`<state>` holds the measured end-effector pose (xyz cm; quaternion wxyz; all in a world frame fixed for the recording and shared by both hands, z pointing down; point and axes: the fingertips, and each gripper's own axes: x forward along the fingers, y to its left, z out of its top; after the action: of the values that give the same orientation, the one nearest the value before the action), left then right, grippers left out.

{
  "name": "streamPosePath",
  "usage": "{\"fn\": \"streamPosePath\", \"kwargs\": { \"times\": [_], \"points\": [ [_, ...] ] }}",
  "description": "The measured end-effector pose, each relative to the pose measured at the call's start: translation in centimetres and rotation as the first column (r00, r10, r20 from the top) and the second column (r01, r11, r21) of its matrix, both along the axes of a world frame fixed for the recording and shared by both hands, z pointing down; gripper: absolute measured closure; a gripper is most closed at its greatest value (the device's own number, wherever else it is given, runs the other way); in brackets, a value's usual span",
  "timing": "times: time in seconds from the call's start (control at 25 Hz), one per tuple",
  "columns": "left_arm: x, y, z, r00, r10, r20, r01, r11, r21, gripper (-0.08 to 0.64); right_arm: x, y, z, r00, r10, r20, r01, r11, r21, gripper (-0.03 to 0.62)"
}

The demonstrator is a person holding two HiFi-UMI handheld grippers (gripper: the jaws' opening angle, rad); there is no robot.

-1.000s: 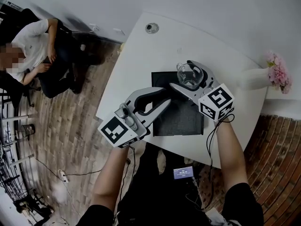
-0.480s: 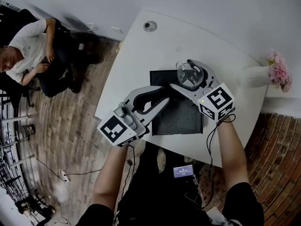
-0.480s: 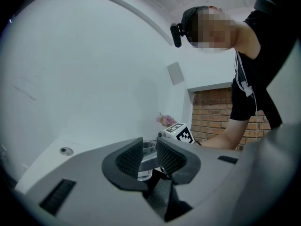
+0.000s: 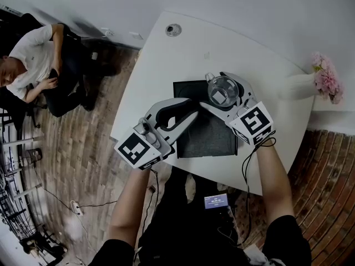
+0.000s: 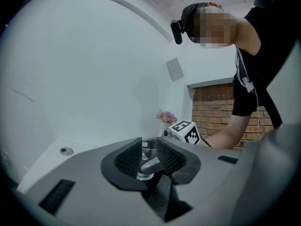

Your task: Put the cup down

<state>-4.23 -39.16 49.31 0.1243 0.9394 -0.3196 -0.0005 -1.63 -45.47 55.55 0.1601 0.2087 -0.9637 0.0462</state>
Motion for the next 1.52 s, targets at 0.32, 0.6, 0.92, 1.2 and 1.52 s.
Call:
{"fn": "streamPosePath", "kwargs": {
  "times": [0.32, 0.6, 0.92, 1.2, 1.52],
  "points": [
    [0.6, -0.4, 0.9, 0.999, -0.01, 0.034, 0.01, 1.0, -0.002, 0.468, 0.1, 0.5, 0.2, 1.0, 0.01, -0.02, -0.009, 0.999, 0.049, 0.164],
    [0.6, -0.2, 0.9, 0.999, -0.011, 0.04, 0.011, 1.0, -0.001, 0.468, 0.3, 0.6, 0.6, 0.997, 0.011, -0.08, -0.007, 0.999, 0.046, 0.164],
    [0.7, -0.3, 0.9, 0.998, -0.012, 0.058, 0.012, 1.0, -0.001, 0.468, 1.2, 0.9, 0.5, 0.998, 0.019, -0.052, -0.018, 1.0, 0.007, 0.163],
    [1.4, -0.2, 1.1, 0.995, 0.005, 0.099, -0.004, 1.0, -0.009, 0.42, 3.0, 1.6, -0.1, 0.996, 0.079, -0.039, -0.079, 0.997, -0.008, 0.163],
    [1.5, 0.4, 0.7, 0.989, 0.02, 0.145, -0.019, 1.0, -0.004, 0.414, 4.6, 3.1, -1.9, 0.993, 0.121, 0.005, -0.12, 0.991, -0.06, 0.163]
  ]
}}
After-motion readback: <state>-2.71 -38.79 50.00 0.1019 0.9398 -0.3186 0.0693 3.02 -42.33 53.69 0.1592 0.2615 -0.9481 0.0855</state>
